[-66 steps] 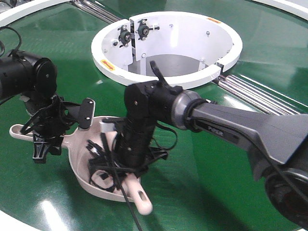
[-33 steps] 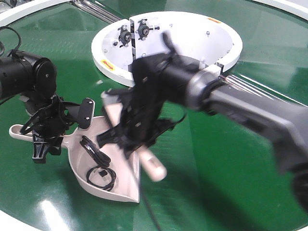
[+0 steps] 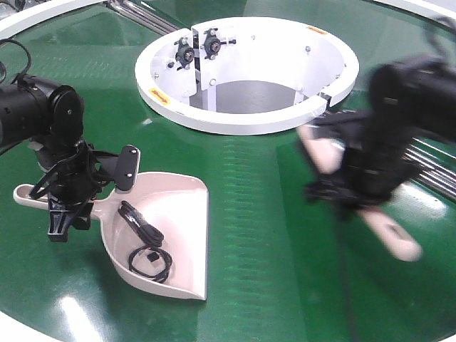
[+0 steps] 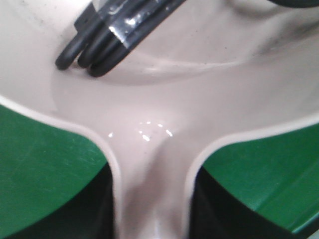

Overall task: Clean and inspect green conveyor with broom and dustpan
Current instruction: 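Carry the brush back and lower it onto the belt with the right gripper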

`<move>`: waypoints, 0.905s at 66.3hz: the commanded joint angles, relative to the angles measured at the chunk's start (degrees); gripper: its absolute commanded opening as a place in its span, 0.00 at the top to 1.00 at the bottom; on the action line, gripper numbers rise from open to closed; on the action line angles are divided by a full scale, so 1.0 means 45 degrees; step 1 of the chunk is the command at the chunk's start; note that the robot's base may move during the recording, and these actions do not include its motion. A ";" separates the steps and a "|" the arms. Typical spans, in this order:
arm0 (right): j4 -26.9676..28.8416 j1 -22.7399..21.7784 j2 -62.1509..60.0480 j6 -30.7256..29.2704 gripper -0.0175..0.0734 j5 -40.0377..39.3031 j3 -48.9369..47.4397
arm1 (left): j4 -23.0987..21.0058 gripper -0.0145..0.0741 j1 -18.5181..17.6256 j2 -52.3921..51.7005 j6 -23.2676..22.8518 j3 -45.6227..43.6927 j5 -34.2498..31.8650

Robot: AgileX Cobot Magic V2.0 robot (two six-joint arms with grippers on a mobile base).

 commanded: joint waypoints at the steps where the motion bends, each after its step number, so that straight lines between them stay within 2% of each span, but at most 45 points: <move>1: -0.0295 -0.1063 -0.1109 -0.0390 0.81 -0.0759 0.0792 | -0.0050 0.84 -0.0031 -0.0621 -0.0121 -0.0385 -0.0061; 10: -0.0719 -0.1957 -0.1293 -0.0537 0.81 -0.1362 0.1925 | -0.0050 0.84 -0.0031 -0.0621 -0.0121 -0.0385 -0.0061; 19: -0.0723 -0.2298 -0.1293 -0.0674 0.81 -0.1669 0.2840 | -0.0050 0.84 -0.0031 -0.0621 -0.0121 -0.0385 -0.0061; 60: -0.0276 -0.2285 -0.1293 -0.0828 0.80 -0.3187 0.4686 | -0.0051 0.85 -0.0031 -0.0621 -0.0121 -0.0385 -0.0061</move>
